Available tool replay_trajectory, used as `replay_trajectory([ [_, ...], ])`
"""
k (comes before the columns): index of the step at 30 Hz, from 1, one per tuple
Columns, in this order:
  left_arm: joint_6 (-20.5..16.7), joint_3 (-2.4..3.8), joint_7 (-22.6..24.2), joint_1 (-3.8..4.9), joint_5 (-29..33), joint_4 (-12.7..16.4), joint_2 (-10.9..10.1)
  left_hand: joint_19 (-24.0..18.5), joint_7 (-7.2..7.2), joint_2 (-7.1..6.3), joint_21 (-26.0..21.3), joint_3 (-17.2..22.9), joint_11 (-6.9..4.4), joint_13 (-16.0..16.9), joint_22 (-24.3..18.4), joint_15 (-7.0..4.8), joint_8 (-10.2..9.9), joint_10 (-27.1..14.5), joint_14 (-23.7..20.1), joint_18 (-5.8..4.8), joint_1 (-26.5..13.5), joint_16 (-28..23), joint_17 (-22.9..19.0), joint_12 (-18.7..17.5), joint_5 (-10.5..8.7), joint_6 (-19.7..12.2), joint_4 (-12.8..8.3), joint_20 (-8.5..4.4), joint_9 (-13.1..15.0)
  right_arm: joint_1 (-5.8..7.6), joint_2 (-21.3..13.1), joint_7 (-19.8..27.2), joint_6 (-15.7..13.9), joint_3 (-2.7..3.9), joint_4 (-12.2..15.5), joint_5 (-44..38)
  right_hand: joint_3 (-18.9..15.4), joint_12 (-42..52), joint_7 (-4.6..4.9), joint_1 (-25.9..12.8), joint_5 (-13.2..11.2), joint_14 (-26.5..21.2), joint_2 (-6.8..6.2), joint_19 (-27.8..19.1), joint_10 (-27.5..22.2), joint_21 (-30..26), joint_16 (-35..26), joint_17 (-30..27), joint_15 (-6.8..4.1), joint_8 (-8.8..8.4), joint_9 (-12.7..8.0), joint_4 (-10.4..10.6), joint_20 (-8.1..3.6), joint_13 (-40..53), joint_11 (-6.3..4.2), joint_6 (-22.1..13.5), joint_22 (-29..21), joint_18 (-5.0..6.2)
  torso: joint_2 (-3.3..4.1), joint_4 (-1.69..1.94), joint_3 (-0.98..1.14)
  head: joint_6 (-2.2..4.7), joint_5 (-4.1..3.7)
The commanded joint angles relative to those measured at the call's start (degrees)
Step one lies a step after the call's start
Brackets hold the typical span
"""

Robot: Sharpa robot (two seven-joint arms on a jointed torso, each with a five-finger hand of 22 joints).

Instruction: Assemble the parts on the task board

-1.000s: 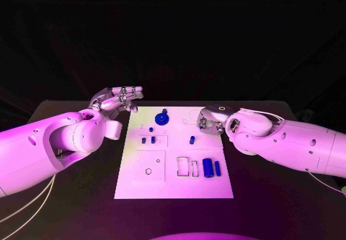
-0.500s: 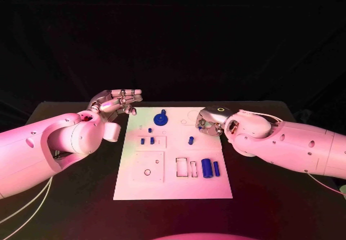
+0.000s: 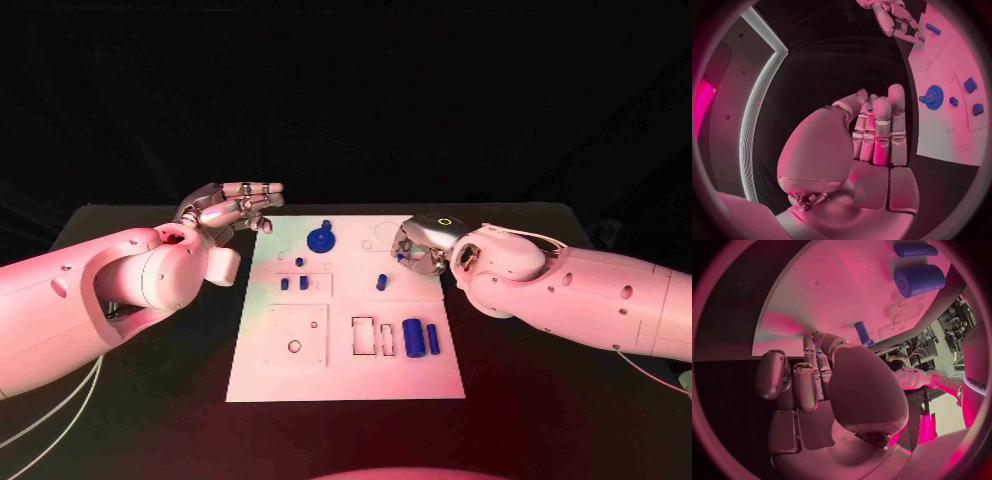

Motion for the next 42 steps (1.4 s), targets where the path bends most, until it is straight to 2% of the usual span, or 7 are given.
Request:
replay_trajectory([
  [1, 1.04, 0.02, -0.22, 0.03, -0.37, -0.07, 0.16, 0.3, -0.03, 0.31, -0.29, -0.34, 0.05, 0.06, -0.07, -0.1, 0.14, -0.46, -0.41, 0.74, -0.47, 0.06, -0.13, 0.24, 0.17, -0.57, -0.06, 0.26, -0.09, 0.2, -0.34, -0.45, -1.81, 0.17, 0.57, 0.37, 0.46, 0.01, -0.11, -0.74, 0.26, 3.06, -0.19, 0.2, 0.98, 0.36, 0.23, 1.4, -0.32, -0.22, 0.1, -0.83, 0.1, 0.14, -0.6, 0.33, 2.4, -0.56, -0.06, -0.02, 0.02, 0.13, 0.02],
  [10, 0.93, -0.31, -0.34, 0.02, -0.38, -0.43, 0.36, 0.29, 0.01, 0.32, -0.34, -0.38, 0.09, 0.07, -0.1, -0.07, 0.14, -0.6, -0.52, 0.74, -0.49, -0.01, -0.27, 0.27, 0.18, -0.68, -0.09, 0.28, -0.12, 1.19, -2.26, -0.75, -2.37, 0.51, 3.85, 0.83, 0.32, -0.02, -0.16, -1.28, 0.3, 3.04, -0.49, 0.23, 1.05, 0.44, 0.2, 1.33, -0.33, -0.21, 0.17, -1.0, 0.11, 0.14, -0.63, 0.45, 2.51, -0.58, -0.25, 0.15, -0.01, 0.31, 0.16],
  [18, 0.9, -0.48, -0.28, 0.0, -0.38, -0.44, 0.49, 0.27, 0.04, 0.3, -0.38, -0.43, 0.12, 0.09, -0.12, -0.04, 0.14, -0.71, -0.57, 0.74, -0.51, 0.0, -0.28, 0.3, 0.18, -0.77, -0.12, 0.3, -0.14, 1.71, -3.75, -0.69, -3.38, 0.73, 11.12, 1.15, 0.27, -0.01, -0.19, -1.43, 0.33, 3.07, -0.56, 0.35, 1.1, 0.68, 0.29, 1.47, -0.34, -0.2, 0.19, -1.05, 0.11, 0.15, -0.66, 0.5, 2.67, -0.63, -0.26, 0.09, -0.02, 0.58, 1.14],
  [24, 0.97, -0.55, -0.22, -0.01, -0.38, -0.45, 0.83, 0.27, 0.04, 0.31, -0.38, -0.44, 0.12, 0.09, -0.12, -0.04, 0.14, -0.72, -0.58, 0.74, -0.51, 0.0, -0.28, 0.31, 0.18, -0.78, -0.13, 0.31, -0.14, 1.5, -2.04, -0.25, -3.38, 0.75, 14.77, 1.48, 0.29, 0.01, -0.23, -1.51, 0.45, 3.09, -0.55, 0.41, 1.17, 0.8, 0.33, 1.53, -0.36, -0.18, 0.22, -1.11, 0.11, 0.16, -0.69, 0.57, 2.75, -0.65, -0.16, 0.16, -0.06, 0.73, 2.3],
  [29, 1.04, -0.62, -0.06, -0.01, -0.38, -0.3, 1.01, 0.26, 0.05, 0.31, -0.4, -0.45, 0.13, 0.1, -0.13, -0.03, 0.14, -0.76, -0.6, 0.74, -0.5, 0.02, -0.28, 0.33, 0.18, -0.81, -0.15, 0.31, -0.15, 0.74, 0.12, 0.16, -2.99, 0.68, 16.15, 1.56, 0.3, 0.01, -0.24, -1.55, 0.53, 3.08, -0.53, 0.41, 1.21, 0.79, 0.3, 1.46, -0.37, -0.17, 0.24, -1.15, 0.1, 0.17, -0.71, 0.6, 2.76, -0.65, -0.13, 0.11, -0.11, 0.34, 4.0],
  [40, 1.04, -0.65, 0.17, -0.01, -0.38, -0.01, 1.15, 0.25, 0.07, 0.29, -0.42, -0.5, 0.15, 0.12, -0.14, -0.01, 0.16, -0.81, -0.64, 0.74, -0.52, 0.0, -0.33, 0.37, 0.17, -0.85, -0.17, 0.33, -0.16, -2.42, 5.33, 0.76, -2.2, -0.03, 14.26, 1.19, 0.3, 0.0, -0.25, -1.69, 0.79, 3.09, -0.5, 0.37, 1.24, 0.69, 0.32, 1.48, -0.39, -0.19, 0.26, -1.24, 0.09, 0.17, -0.72, 0.6, 2.72, -0.62, -0.02, 0.16, -0.06, -0.94, 7.11],
  [42, 1.1, -0.65, 0.16, 0.0, -0.38, 0.05, 1.2, 0.25, 0.07, 0.28, -0.43, -0.51, 0.15, 0.12, -0.15, -0.01, 0.16, -0.82, -0.65, 0.74, -0.53, 0.0, -0.34, 0.38, 0.17, -0.86, -0.18, 0.34, -0.16, -2.85, 5.95, 0.64, -2.18, -0.13, 13.79, 1.12, 0.29, -0.03, -0.24, -1.81, 0.95, 3.08, -0.48, 0.34, 1.22, 0.63, 0.32, 1.47, -0.39, -0.22, 0.27, -1.28, 0.08, 0.17, -0.71, 0.58, 2.7, -0.61, 0.0, 0.18, -0.05, -1.05, 7.37],
])
